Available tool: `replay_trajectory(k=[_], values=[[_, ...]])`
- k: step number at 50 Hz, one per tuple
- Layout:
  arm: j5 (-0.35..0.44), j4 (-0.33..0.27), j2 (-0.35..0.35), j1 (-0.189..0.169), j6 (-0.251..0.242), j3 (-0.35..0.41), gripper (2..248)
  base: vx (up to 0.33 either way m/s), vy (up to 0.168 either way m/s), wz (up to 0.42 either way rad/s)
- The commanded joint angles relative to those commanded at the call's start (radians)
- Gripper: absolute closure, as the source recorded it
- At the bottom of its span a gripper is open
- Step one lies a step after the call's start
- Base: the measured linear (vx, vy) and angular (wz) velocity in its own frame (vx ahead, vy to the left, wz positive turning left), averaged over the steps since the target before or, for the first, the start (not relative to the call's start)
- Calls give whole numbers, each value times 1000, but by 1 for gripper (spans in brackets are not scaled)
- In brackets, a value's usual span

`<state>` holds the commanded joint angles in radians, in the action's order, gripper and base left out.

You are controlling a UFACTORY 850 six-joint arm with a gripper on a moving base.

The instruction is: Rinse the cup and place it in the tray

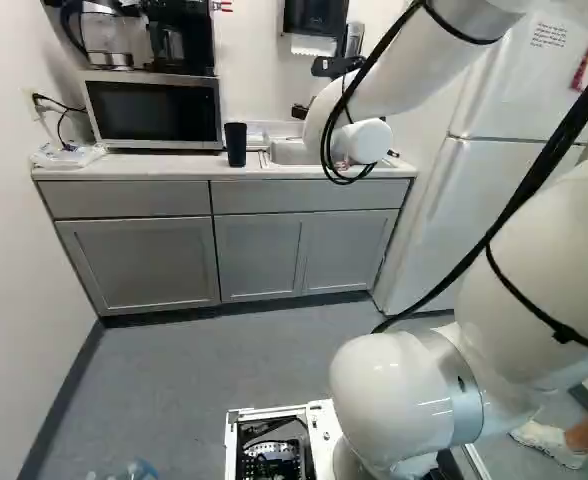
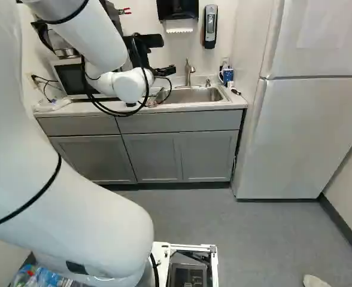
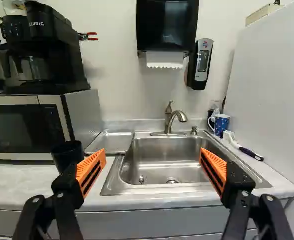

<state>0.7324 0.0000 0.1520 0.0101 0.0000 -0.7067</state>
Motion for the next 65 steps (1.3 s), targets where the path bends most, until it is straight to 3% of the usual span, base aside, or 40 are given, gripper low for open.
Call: replay_trajectory(k=[65], values=[[-181, 0, 36, 16, 0, -104, 3, 0, 0, 0]])
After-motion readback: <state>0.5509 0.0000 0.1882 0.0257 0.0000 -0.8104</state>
